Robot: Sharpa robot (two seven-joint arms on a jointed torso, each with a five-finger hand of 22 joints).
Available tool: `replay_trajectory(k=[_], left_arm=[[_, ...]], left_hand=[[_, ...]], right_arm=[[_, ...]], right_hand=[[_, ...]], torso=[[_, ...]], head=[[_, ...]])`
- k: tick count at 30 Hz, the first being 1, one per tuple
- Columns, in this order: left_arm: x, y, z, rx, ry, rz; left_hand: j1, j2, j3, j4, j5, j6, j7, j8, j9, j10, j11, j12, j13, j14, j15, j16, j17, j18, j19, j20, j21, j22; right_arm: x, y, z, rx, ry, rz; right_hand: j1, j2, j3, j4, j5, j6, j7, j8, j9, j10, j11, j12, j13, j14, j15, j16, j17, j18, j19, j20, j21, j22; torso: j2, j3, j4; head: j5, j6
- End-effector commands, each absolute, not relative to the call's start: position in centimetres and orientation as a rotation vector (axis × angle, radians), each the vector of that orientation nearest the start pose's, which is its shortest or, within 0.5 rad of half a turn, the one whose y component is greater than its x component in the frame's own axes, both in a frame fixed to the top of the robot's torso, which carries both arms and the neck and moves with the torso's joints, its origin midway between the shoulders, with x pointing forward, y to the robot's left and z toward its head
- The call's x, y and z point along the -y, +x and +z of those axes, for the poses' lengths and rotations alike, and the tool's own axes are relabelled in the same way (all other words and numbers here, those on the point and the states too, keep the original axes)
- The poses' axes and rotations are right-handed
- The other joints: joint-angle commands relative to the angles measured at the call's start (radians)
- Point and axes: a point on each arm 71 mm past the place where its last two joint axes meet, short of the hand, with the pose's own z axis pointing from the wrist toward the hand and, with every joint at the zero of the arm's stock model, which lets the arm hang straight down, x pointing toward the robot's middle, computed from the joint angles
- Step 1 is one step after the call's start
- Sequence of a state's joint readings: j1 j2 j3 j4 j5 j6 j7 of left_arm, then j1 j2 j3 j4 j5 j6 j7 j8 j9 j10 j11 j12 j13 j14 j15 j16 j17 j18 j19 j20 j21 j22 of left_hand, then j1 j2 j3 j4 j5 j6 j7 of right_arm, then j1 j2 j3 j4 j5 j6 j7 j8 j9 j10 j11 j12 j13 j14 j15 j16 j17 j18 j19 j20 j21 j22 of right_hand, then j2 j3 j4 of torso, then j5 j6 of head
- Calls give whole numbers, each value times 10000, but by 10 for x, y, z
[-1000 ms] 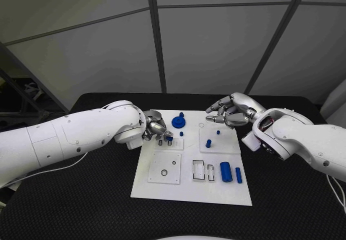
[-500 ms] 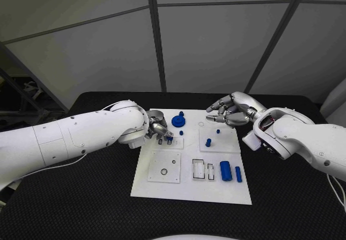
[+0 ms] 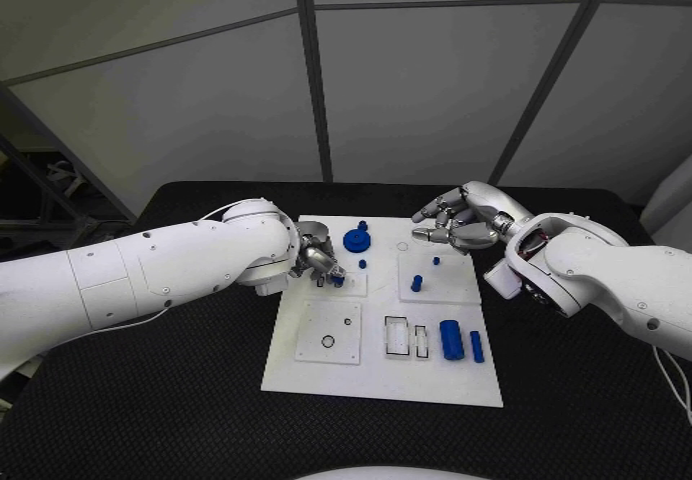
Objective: Assemble the parts on the task board
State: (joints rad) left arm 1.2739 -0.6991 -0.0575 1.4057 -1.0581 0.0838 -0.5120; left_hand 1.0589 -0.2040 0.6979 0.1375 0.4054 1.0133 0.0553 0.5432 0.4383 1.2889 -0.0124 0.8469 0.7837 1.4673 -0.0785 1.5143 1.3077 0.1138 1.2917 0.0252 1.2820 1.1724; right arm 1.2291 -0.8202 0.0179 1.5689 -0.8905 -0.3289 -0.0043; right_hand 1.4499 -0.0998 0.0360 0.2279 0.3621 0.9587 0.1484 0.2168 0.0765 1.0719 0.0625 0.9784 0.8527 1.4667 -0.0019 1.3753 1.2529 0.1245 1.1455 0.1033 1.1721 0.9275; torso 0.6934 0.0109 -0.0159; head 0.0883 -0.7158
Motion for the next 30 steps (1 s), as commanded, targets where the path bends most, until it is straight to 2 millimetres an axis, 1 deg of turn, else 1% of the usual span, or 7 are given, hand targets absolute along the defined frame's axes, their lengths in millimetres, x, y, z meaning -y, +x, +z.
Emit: replay_trajectory(k=[1,12,22,27,29,30], left_arm=[[-178,507,-202,-22678,-1333,-4107],[-179,508,-202,-22674,-1182,-3950],[-179,508,-203,-22703,-1105,-3889],[-177,507,-203,-22837,-1063,-3958],[-176,507,-203,-22897,-1033,-3979],[-175,507,-204,-22925,-1014,-3983]], left_hand=[[-35,90,1948,-2010,27,14,-74,56,18,216,-176,-6,-5,780,-79,36,1694,-107,40,13,30,-3],[-50,92,1949,-2028,25,10,-75,71,20,214,-177,-19,-24,781,-81,36,1695,-106,35,12,24,-7],[-53,94,1949,-2033,25,9,-76,75,21,211,-178,-30,-37,781,-81,36,1696,-106,35,11,24,-7],[-249,146,1830,-2068,-10,-6,-105,203,43,322,-189,143,95,783,-87,37,1700,-120,69,4,42,54],[-395,209,1670,-2038,-26,-24,-134,284,53,401,-210,266,195,784,-95,36,1700,-123,82,0,34,74],[-545,254,1463,-1963,-48,-33,-179,340,56,473,-231,359,263,785,-102,37,1702,-131,93,6,24,88]], right_arm=[[176,489,-146,-16792,3060,10720],[176,489,-147,-16800,3052,10730],[176,489,-147,-16802,3052,10730],[175,489,-147,-16803,3049,10733],[176,489,-147,-16803,3050,10732],[176,489,-147,-16804,3050,10731]], right_hand=[[-82,36,-31,16,55,-37,8,45,-17,49,20,17,-11,140,-48,-36,-10,90,-23,16,-54,-10],[-93,30,-38,26,72,-41,7,45,-20,54,20,23,-9,143,-48,-33,-2,89,-17,16,-56,-7],[-93,30,-38,26,72,-41,7,45,-20,54,20,23,-9,143,-48,-33,-2,89,-17,16,-56,-7],[-97,30,-40,32,80,-39,6,47,-21,55,19,25,-10,140,-48,-41,-12,90,-19,16,-63,-14],[-97,30,-40,32,80,-39,6,47,-21,55,19,25,-10,140,-48,-41,-12,90,-19,16,-63,-14],[-97,30,-40,32,80,-39,6,47,-21,55,19,25,-10,140,-48,-41,-12,90,-19,16,-63,-14]], torso=[[-11,3,14],[-6,5,2],[-2,3,11],[-1,3,6],[-2,4,4],[-1,4,4]], head=[[4,0],[14,4],[6,2],[2,-9],[2,-10],[0,-17]])
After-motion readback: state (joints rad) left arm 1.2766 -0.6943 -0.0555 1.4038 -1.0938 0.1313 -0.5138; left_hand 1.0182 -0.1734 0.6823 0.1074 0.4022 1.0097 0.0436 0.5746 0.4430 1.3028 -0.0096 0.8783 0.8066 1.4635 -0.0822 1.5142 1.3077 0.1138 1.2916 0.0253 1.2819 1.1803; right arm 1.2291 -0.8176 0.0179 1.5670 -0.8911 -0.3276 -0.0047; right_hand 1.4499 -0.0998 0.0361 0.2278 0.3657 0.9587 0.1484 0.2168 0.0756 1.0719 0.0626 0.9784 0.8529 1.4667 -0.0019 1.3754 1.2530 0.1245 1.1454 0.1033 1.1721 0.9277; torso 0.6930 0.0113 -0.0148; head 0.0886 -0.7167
